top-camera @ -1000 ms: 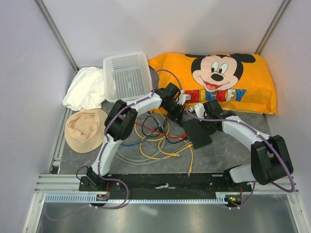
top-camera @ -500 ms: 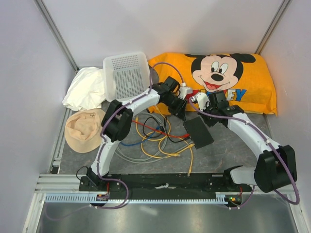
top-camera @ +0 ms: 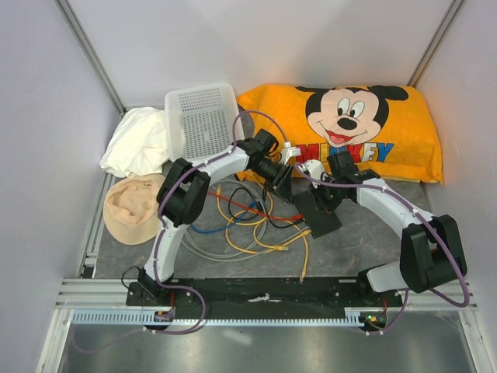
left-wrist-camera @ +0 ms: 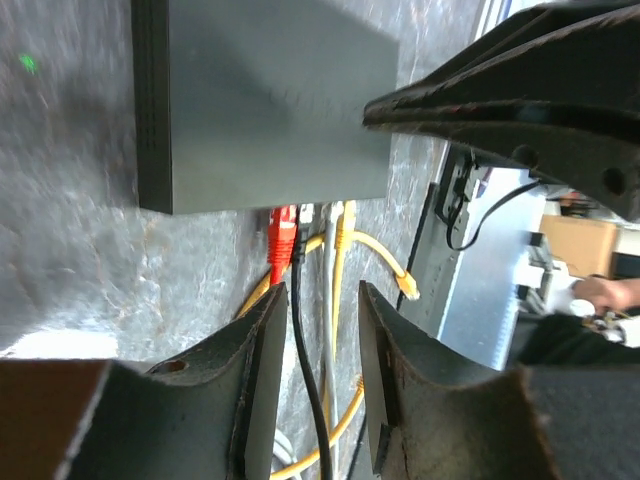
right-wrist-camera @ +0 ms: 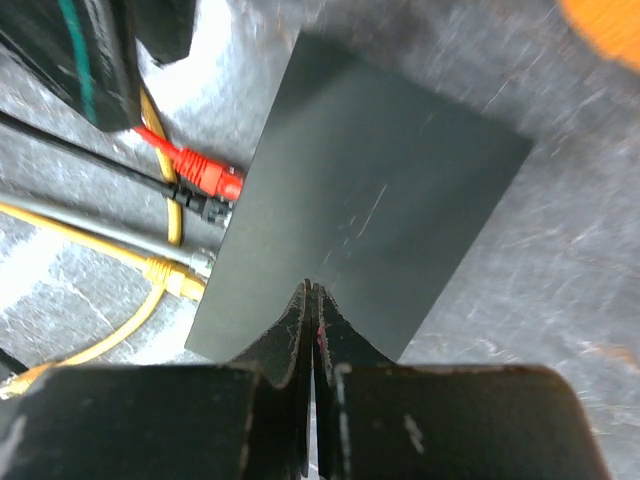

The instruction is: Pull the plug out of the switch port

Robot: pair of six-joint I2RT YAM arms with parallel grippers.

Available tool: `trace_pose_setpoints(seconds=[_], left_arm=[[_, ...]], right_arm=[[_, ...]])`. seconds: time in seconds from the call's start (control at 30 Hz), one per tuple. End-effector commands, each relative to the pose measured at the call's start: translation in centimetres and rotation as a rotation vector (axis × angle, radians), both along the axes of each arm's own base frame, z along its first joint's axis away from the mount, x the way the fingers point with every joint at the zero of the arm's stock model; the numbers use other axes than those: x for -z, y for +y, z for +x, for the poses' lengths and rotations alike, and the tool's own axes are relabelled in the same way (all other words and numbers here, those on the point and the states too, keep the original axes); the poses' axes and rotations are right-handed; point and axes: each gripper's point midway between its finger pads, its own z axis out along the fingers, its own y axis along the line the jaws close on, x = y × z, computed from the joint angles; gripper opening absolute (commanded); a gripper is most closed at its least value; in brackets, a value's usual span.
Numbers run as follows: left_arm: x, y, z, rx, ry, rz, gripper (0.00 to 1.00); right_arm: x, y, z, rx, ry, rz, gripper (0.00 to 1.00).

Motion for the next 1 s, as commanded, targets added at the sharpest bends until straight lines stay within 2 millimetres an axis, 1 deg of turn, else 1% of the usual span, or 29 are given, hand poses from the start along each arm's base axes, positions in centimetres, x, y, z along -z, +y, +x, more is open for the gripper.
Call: trace_pose_setpoints(seconds=[0.0, 0.07, 0.1, 0.17, 0.2, 0.23, 0.37, 0.7, 0.73, 0.8, 0.93, 0.97], left_arm=[[0.8, -0.4, -1.0, 0.000, 0.116, -0.035, 0.43], [1.3, -0.6, -1.2, 0.004, 0.148, -0.043, 0.44], [2.0, -0.6, -1.3, -0.003, 0.169, -0.034, 0.45], [2.1, -0.7, -1.4, 0.007, 0.195, -0.056, 0.45], [2.6, -0.8, -1.6, 0.009, 0.229, -0.055, 0.45], [2.3, -0.9, -1.9, 0.023, 0.256, -0.077, 0.45], [3.1, -1.0, -2.3, 0.020, 0.312, -0.087, 0.46], [4.9, -1.3, -2.5, -0.026, 0.396, -0.090, 0.45], [5.1, -1.5, -2.3, -0.026, 0.380, -0.107, 0.45], [5.7, -1.5, -2.5, -0.036, 0.403, -0.097, 0.45], [5.9, -1.5, -2.5, -0.038, 0.398, -0.103, 0.44], [6.3, -1.5, -2.6, -0.043, 0.391, -0.100, 0.44]], right_arm=[[0.9, -0.4, -0.8, -0.021, -0.005, -0.012, 0.00], [1.2, -0.5, -0.7, -0.016, -0.009, -0.021, 0.00], [1.6, -0.6, -0.8, -0.022, 0.003, -0.026, 0.00], [2.0, -0.3, -1.0, -0.036, 0.024, -0.019, 0.00], [2.6, -0.3, -1.1, -0.042, 0.053, -0.021, 0.00], [2.9, -0.2, -1.1, -0.044, 0.070, -0.022, 0.00], [3.8, 0.1, -1.1, -0.039, 0.118, -0.022, 0.00], [4.5, -0.3, -0.7, -0.008, 0.132, -0.042, 0.00], [4.6, -0.3, -0.7, -0.004, 0.133, -0.045, 0.00], [4.5, -0.4, -0.6, -0.001, 0.131, -0.048, 0.00], [4.7, -0.5, -0.5, 0.005, 0.137, -0.054, 0.00], [4.9, -0.5, -0.6, 0.009, 0.144, -0.054, 0.00]])
